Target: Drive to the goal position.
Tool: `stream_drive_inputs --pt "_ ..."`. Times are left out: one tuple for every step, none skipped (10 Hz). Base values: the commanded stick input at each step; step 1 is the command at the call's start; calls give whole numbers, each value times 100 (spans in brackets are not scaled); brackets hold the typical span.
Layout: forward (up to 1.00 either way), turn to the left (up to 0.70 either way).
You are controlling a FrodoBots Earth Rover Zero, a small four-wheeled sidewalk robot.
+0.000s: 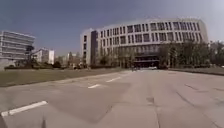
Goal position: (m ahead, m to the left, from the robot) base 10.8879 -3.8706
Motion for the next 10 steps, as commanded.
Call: stream_drive_inputs --pt "70 0" --pt "70 0" --pt "70 0" --pt "70 0" --pt "70 0" --pt "70 0" --pt "70 0" --pt "70 0" --pt "70 0" --pt "70 0"
